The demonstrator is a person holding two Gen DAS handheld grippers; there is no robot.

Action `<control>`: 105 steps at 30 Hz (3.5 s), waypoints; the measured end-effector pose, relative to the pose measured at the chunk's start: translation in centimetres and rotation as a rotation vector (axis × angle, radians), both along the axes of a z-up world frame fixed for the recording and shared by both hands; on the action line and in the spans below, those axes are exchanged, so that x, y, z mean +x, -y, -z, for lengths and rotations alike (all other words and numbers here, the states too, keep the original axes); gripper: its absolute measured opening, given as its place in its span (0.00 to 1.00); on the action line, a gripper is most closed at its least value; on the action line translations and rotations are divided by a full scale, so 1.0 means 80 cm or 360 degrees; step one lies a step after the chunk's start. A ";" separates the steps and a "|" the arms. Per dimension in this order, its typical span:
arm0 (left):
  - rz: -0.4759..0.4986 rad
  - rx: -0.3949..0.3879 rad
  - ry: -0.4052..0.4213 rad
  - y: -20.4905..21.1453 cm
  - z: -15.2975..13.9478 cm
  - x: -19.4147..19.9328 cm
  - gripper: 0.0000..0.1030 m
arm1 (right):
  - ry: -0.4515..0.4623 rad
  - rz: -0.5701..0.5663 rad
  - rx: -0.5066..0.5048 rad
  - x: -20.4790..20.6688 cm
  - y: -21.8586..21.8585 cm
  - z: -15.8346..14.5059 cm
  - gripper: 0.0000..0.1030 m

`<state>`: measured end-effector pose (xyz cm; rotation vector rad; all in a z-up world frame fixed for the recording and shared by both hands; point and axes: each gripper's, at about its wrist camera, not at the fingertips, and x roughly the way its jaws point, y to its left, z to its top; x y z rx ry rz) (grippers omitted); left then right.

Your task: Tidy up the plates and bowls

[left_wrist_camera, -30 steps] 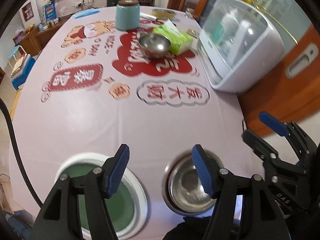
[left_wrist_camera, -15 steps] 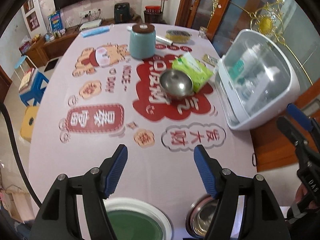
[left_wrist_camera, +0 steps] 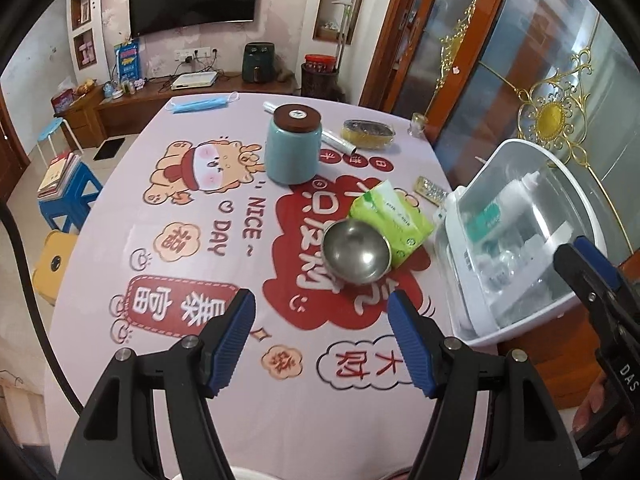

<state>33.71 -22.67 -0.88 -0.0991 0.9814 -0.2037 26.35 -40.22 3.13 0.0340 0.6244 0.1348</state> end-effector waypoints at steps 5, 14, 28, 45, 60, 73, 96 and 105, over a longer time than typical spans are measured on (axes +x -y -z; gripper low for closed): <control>0.0005 -0.0072 0.0016 0.010 0.027 0.010 0.66 | 0.0001 0.0036 0.0068 0.019 0.012 0.031 0.68; -0.0021 -0.0147 -0.0063 0.025 0.108 0.043 0.66 | -0.0126 0.0056 0.0122 0.054 0.016 0.109 0.68; -0.0158 -0.0276 -0.0100 0.035 0.203 0.105 0.65 | -0.0253 0.0115 0.0266 0.106 0.018 0.208 0.68; -0.0147 -0.0296 -0.0186 0.053 0.269 0.143 0.61 | -0.0383 0.0074 0.0369 0.139 0.009 0.276 0.52; -0.0098 -0.0379 -0.0200 0.060 0.274 0.141 0.21 | -0.0425 0.0029 0.0408 0.140 0.003 0.283 0.20; -0.0073 -0.0352 -0.0228 0.061 0.271 0.119 0.11 | -0.0553 0.0055 0.0436 0.124 0.007 0.291 0.12; -0.0050 -0.0272 -0.0227 0.035 0.202 0.009 0.13 | -0.0580 0.0004 0.0608 0.034 0.004 0.227 0.09; -0.0011 -0.0290 -0.0168 0.024 0.161 -0.051 0.13 | -0.0514 0.0002 0.0615 -0.030 -0.002 0.187 0.09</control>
